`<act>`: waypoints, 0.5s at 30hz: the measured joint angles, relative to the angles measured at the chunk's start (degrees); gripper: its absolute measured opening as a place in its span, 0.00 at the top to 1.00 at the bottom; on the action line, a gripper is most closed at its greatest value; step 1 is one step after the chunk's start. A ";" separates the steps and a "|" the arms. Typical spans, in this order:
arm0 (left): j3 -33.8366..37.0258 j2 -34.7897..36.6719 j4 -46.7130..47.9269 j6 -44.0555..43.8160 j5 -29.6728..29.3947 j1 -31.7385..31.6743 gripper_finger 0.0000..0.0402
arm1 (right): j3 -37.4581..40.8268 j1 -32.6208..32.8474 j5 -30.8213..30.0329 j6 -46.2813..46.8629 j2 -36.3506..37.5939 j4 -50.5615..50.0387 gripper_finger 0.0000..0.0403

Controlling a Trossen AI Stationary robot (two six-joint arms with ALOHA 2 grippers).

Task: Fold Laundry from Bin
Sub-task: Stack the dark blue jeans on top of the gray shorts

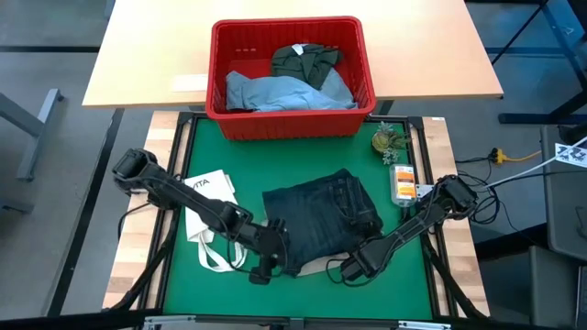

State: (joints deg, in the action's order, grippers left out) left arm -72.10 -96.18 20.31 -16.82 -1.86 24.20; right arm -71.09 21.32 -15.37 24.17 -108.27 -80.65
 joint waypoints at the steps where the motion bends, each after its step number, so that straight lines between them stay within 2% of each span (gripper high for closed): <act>1: 0.00 0.44 -0.21 0.54 -0.73 -0.50 0.72 | -1.14 0.00 0.38 0.00 0.00 -2.20 0.52; 5: 0.00 1.96 -0.32 1.76 -4.02 -3.00 0.74 | -6.58 0.09 -0.26 -0.01 0.00 -9.48 0.50; 7: 0.00 2.27 -0.25 2.38 -5.84 -4.55 0.74 | -8.93 0.09 -2.29 -0.72 0.68 -9.05 0.49; 15: 0.00 2.27 1.39 2.43 -8.14 -11.01 0.74 | -11.65 -1.75 -17.25 -3.18 7.11 -7.13 0.49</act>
State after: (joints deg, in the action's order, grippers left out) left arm -72.10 -93.91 21.70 -14.39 -10.00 13.19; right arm -82.73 19.57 -32.62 20.99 -101.16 -87.79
